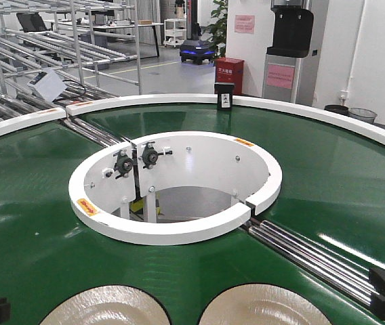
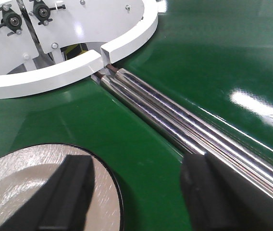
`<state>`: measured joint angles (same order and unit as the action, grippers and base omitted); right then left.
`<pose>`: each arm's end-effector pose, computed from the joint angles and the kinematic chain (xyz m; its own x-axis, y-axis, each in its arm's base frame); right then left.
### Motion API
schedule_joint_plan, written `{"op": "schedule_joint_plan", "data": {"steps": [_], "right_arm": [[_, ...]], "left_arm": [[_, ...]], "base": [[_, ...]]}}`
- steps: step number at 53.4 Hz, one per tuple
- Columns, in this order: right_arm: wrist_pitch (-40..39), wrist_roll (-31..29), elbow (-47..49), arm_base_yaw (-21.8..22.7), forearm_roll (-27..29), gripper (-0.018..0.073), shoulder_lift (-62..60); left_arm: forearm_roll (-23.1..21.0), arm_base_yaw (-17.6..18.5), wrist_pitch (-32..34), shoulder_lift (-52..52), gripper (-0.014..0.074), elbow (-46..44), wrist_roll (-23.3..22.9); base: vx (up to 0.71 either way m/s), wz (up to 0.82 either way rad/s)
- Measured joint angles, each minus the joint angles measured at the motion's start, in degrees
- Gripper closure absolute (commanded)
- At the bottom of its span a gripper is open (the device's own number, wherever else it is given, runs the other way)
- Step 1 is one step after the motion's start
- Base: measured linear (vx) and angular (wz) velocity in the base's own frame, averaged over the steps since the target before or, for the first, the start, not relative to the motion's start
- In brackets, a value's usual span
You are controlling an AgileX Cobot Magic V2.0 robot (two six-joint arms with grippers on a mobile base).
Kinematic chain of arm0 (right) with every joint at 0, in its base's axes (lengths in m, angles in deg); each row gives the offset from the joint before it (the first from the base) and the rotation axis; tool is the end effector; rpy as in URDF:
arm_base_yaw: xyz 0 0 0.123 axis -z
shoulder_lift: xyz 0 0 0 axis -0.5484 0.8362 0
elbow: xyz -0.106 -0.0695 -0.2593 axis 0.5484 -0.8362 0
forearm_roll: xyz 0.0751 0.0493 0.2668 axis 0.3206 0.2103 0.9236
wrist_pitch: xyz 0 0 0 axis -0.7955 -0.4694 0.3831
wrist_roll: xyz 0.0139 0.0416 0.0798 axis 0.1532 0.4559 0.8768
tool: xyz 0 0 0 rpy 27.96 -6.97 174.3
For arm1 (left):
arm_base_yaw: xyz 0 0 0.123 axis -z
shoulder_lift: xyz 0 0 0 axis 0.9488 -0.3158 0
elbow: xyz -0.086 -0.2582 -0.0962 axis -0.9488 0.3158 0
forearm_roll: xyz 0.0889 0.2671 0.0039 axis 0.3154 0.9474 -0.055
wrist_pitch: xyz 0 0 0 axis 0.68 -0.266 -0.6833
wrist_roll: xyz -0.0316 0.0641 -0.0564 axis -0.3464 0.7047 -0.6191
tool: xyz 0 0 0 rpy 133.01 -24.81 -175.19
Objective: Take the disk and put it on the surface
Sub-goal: 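Close left and right grippers on the rims of the two plates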
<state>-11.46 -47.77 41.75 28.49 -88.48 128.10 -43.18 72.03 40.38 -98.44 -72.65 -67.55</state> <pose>0.2280 0.0189 0.2719 -0.4208 0.0184 -0.9070 -0.0591 0.9971 0.0477 0.2673 -0.0020 0.2261 -0.6696 -0.0946 -0.7367 -0.0593 0.9955 -0.0739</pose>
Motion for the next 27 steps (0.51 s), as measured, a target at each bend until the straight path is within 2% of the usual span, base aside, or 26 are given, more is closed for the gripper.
{"op": "schedule_joint_plan", "data": {"steps": [4,13,19,27], "right_arm": [[0.00,0.00,0.00,0.00,0.00,0.0032,0.00],[0.00,0.00,0.00,0.00,0.00,0.0032,0.00],[0.00,0.00,0.00,0.00,0.00,0.0032,0.00],[0.49,0.00,0.00,0.00,0.00,0.0032,0.00]], "left_arm": [[-0.50,0.00,-1.27,-2.28,0.0027,-0.81,-0.38],[-4.58,0.00,-9.54,-7.32,0.0106,-6.73,1.18],[-10.44,0.00,-13.56,-11.18,0.0142,-10.82,7.33],[-20.12,0.00,-16.44,-15.76,0.0144,-14.85,18.40]], "base": [[0.00,0.00],[0.00,0.00],[0.00,0.00],[0.00,0.00]]}}
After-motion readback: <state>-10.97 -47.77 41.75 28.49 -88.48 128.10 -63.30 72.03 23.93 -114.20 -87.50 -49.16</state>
